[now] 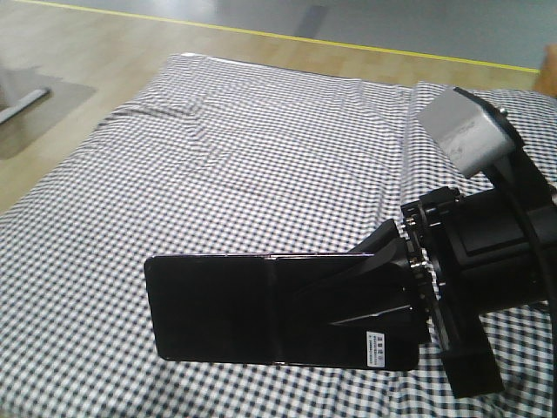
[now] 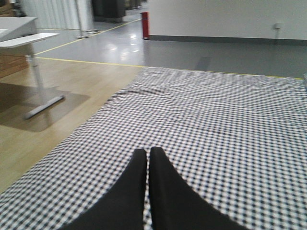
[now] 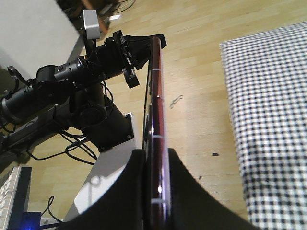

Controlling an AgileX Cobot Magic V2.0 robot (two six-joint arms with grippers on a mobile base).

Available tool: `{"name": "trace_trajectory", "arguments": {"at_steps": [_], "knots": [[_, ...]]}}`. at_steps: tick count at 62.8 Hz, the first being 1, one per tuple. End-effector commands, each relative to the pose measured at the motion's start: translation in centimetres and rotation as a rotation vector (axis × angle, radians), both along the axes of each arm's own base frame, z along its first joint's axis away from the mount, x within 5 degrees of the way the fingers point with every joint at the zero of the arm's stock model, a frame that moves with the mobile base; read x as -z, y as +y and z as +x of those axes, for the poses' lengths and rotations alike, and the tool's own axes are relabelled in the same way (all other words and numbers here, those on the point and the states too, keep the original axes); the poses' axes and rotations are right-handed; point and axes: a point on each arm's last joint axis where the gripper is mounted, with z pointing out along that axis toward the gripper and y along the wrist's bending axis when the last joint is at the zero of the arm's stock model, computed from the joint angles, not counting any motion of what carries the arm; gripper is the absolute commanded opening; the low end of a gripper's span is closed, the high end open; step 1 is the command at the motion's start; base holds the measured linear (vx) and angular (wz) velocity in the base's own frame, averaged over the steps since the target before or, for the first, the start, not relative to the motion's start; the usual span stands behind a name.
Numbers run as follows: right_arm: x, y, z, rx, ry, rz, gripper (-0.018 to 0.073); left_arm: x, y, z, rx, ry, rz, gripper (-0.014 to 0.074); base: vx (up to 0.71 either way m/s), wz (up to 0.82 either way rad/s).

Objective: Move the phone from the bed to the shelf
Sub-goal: 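Hold the phone in the right gripper while the base turns away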

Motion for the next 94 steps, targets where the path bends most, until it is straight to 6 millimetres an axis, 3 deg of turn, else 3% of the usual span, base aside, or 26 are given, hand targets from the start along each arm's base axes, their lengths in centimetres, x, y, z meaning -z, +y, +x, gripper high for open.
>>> {"name": "trace_trajectory", "arguments": {"at_steps": [1, 94], "knots": [[-1.77, 0.13, -1.10, -0.060, 0.003, 0.093, -0.0002, -0.45, 0.00, 0.04, 0.000, -0.072, -0.005, 0.0001, -0.12, 0.52], [-1.83, 0.10, -1.18, -0.060, -0.001, 0.094, -0.0002, -0.45, 0.00, 0.04, 0.000, -0.072, -0.005, 0.0001, -0.10, 0.58]]}}
